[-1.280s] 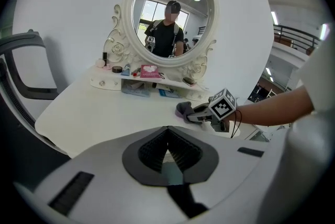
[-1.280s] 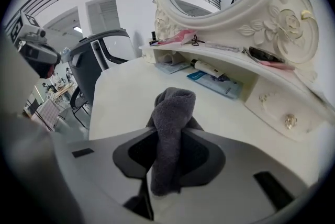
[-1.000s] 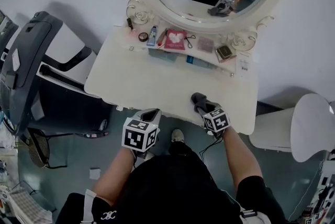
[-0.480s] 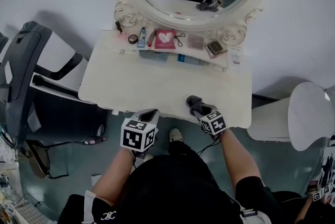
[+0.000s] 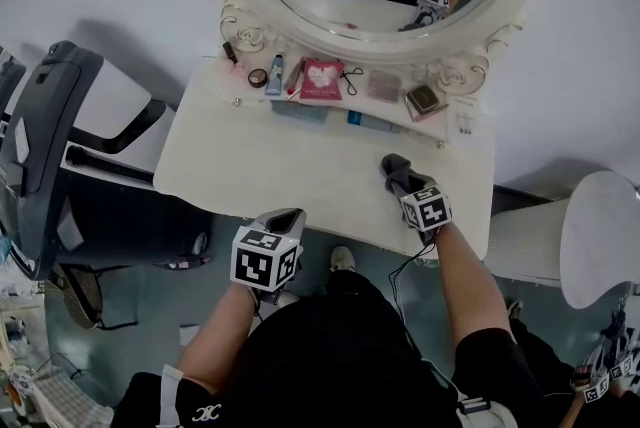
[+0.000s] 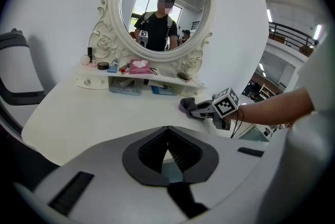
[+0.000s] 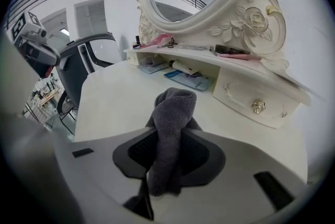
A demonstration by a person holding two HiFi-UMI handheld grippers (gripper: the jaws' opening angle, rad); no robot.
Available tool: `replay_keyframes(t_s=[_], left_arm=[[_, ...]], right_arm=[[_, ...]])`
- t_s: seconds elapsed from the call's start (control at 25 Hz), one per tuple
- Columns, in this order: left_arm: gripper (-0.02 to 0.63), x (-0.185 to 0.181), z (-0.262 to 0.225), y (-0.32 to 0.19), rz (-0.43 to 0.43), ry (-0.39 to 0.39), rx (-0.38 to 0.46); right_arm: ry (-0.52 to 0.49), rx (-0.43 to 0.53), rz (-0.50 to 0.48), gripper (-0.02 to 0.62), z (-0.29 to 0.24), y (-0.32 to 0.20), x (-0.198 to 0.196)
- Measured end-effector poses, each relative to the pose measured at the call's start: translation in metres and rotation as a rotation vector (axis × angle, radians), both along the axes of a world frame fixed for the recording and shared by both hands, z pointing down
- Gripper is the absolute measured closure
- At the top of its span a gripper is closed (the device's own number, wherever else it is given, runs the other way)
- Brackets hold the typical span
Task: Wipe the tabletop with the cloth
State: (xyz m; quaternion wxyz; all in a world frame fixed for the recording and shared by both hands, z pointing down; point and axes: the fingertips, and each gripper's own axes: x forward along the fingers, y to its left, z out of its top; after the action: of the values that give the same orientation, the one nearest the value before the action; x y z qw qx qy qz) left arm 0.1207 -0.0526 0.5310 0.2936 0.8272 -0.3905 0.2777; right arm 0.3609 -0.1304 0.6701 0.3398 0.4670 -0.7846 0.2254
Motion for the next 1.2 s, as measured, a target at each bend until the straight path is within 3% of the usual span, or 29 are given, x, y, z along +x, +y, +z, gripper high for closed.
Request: replay_keyframes(t_s=[0.4, 0.64, 0.88, 1.2], left_arm=[[0.600, 0.025, 0.004, -0.026, -0.048, -0.034, -0.016], [0.600, 0.048, 0.008, -0.022, -0.027, -0.045, -0.021], [0.600, 0.046, 0.006, -0.014, 0.001, -0.051, -0.021], [0.600, 0.051, 0.002, -0.004, 0.073, -0.024, -0.006]], right_arm=[[0.039, 0.046, -0.064, 0.485, -0.002, -0.061, 0.029], [0.044, 0.063, -0.072, 0.485, -0.003, -0.073, 0.037], [0.039, 0.051, -0.016, 0.485, -0.004, -0.052, 0.044], [0.009, 0.029, 0.065, 0.485, -0.002, 0.025, 0.035]])
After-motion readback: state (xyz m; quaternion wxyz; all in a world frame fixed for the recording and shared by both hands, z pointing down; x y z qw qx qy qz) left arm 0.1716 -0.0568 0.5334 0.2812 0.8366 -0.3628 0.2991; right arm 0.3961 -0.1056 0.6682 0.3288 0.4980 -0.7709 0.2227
